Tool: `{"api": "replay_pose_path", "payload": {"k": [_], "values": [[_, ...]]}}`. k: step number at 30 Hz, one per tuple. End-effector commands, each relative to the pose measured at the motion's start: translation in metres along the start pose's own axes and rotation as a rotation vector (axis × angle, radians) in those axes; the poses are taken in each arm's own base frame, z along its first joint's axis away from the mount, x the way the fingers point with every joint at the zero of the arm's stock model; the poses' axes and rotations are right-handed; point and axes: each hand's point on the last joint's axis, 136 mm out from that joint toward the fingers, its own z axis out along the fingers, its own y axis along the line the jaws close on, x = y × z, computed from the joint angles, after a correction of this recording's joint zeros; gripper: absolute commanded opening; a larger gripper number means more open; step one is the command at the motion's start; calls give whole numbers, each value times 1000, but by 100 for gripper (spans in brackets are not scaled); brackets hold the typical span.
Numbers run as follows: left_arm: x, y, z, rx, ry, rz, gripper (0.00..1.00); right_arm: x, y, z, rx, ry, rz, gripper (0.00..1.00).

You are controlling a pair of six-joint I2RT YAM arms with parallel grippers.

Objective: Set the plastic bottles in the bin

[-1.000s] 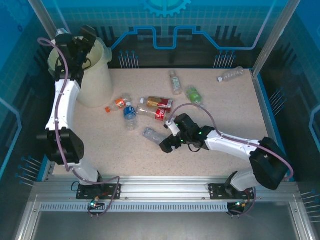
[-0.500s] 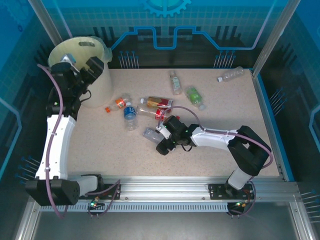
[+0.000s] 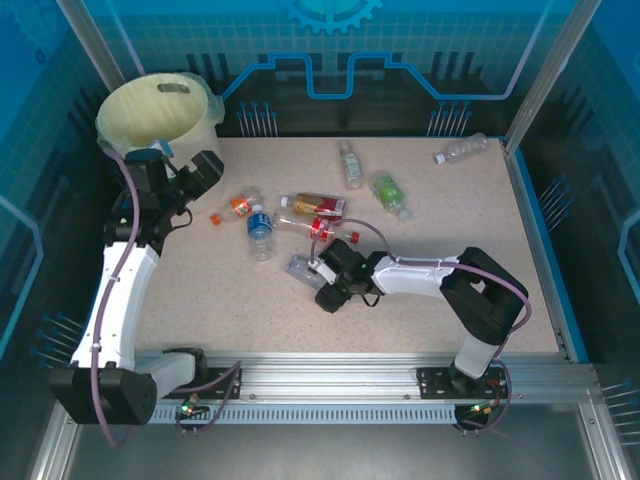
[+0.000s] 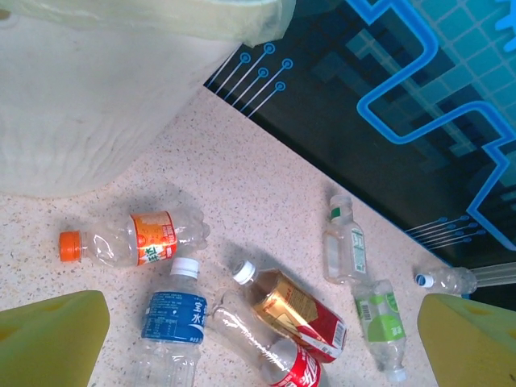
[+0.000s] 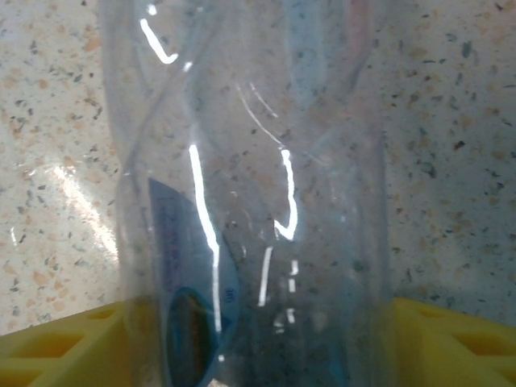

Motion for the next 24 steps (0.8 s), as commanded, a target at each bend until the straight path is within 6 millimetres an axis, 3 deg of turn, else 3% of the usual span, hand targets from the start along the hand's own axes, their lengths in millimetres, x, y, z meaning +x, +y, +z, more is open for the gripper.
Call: {"api": "replay_pose_path", "payload": {"k": [1,5,10,15,24], "values": [[1,0,3,-42,-1,58,99,0,-1,-1,28,18,-13,73],[4,-13,8,-13,1,91,99,-6,-1,-9,25,-19,8,66],[18,-31,16,-20,36,200,99,-25,-9,-35,20,-126,93,60],[55,-66,25,82,101,255,99,-61,-29,-75,-16,-338,265,57],[114,-113,37,293,261,201,99,-80,-65,-124,-157,-601,525,53]]}}
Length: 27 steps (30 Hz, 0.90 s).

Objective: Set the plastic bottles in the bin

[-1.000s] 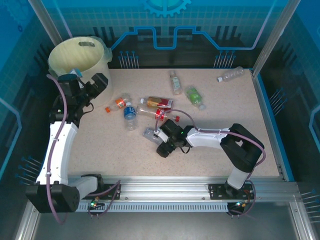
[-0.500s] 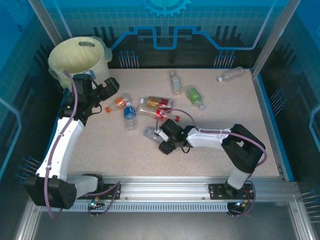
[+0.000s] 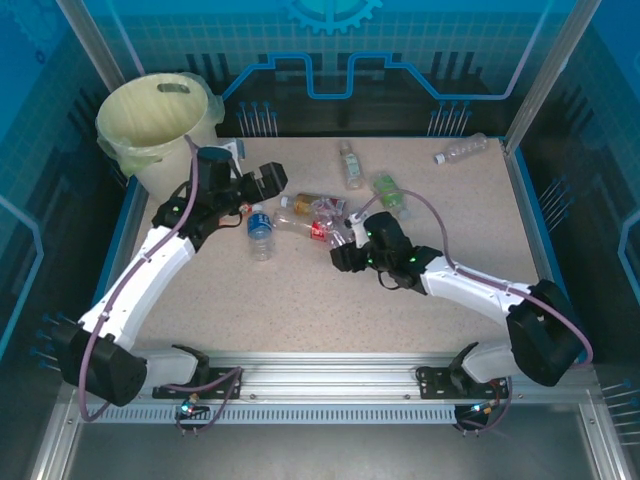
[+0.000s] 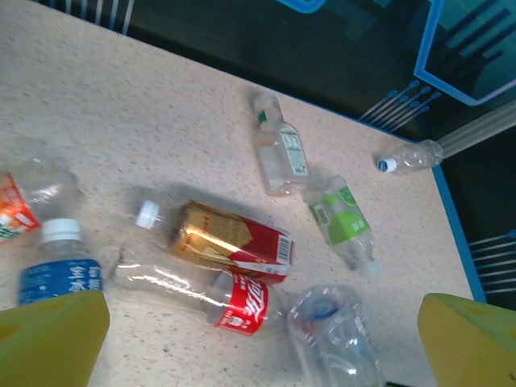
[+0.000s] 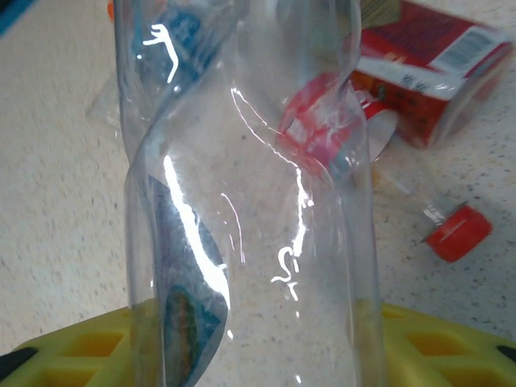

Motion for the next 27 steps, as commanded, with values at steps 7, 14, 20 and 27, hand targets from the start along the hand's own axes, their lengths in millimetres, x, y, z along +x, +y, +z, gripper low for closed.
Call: {"api": "replay_pose_path", "payload": {"k": [7,14,20,27], "values": [[46,-64,25,236,153,-28,99,-56,31,-37,-272,-198,155,55],[69,-99,37,324,217,4,99,-72,48,-47,-349,-225,138,55],[71,-105,45,330,211,5,99,-75,54,-49,-381,-227,130,55],[81,-112,53,362,259,0,94,-86,63,-53,-417,-261,112,56]]}}
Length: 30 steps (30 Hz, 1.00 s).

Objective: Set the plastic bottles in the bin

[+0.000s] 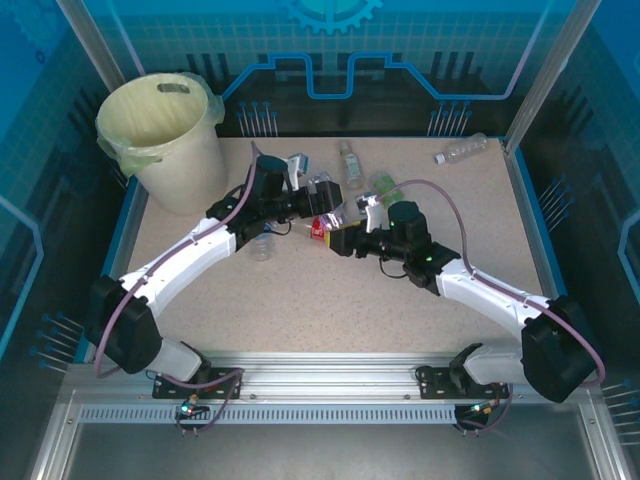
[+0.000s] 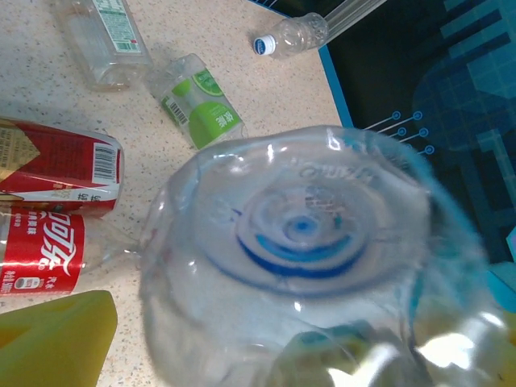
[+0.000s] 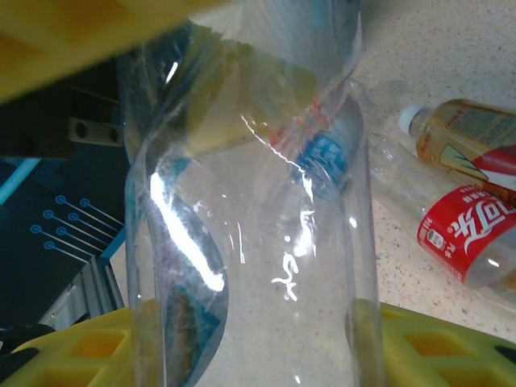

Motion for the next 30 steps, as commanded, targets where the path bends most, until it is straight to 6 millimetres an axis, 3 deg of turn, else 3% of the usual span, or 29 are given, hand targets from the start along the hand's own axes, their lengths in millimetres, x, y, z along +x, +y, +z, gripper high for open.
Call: {"api": "replay_pose_path", "payload": {"k": [1,7,12,15,20,30], "values": [[-5,-18,4,65,3,9,94,-25,22,-1,-72,-63,-36,56],[-3,-19,6,74,10,12,91,-24,25,3,-88,-54,-39,56],[-6,-16,3,65,-18,19,60,-20,26,8,-94,-34,-34,57],[-9,-15,-2,54,-47,34,51,-17,26,9,-98,-23,-32,58],[-10,-15,-6,42,-55,47,46,-16,26,9,-90,-16,-32,65],[-19,0,-14,-58,-98,72,51,-18,18,-1,5,1,-80,89]]}}
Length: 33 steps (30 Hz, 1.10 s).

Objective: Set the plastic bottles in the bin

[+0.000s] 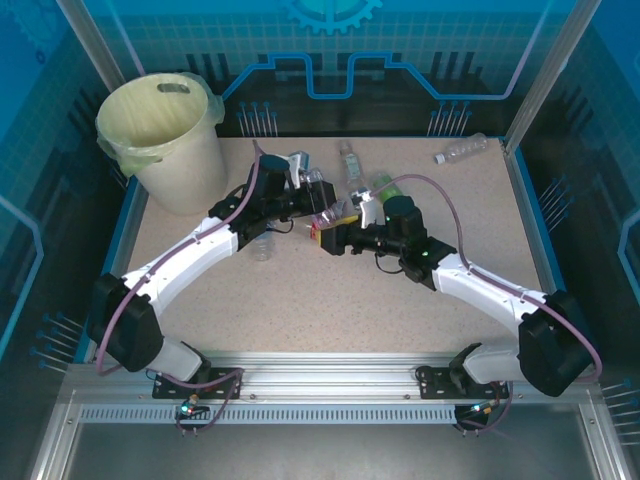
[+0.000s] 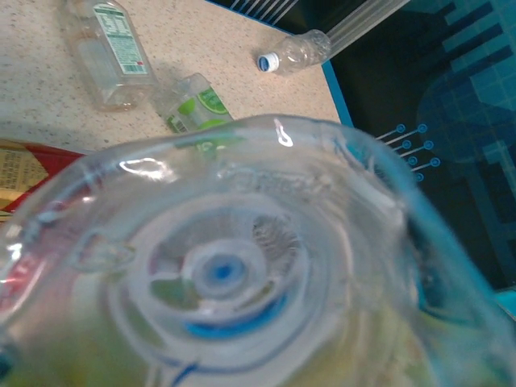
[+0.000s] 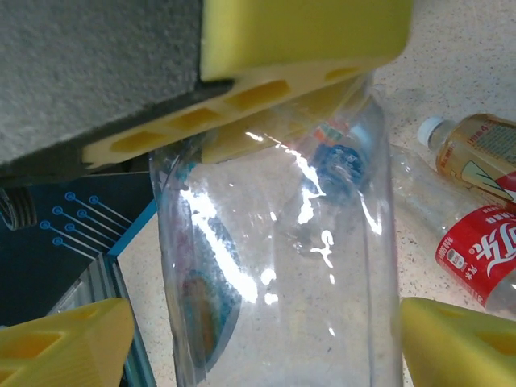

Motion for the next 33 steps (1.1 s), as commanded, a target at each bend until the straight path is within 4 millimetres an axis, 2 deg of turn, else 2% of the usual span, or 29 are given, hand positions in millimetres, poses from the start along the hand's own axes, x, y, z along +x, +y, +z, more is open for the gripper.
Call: {"api": "replay_pose_path", "payload": {"k": [1,8,11,16,19,25,30,33], "values": [[-15,0,-18,-45,-68,61,50,-14,9,-12,36,-23,-67,90],[-43,22,-45,-139,-174,64,50,-20,-6,-31,162,-65,-105,97],[-60,34,-63,-176,-229,68,50,-22,-15,-38,227,-87,-104,100],[-102,66,-113,-337,-352,45,48,-21,-48,-53,429,-93,-63,100],[-132,76,-148,-420,-456,72,49,-19,-59,-60,503,-92,-49,100],[-189,83,-213,-543,-687,122,49,-19,-63,-64,529,-96,-46,100],[-235,83,-257,-623,-866,177,49,-19,-62,-64,531,-85,-45,100],[-261,83,-276,-682,-936,218,49,-18,-61,-65,528,-78,-52,100]]}}
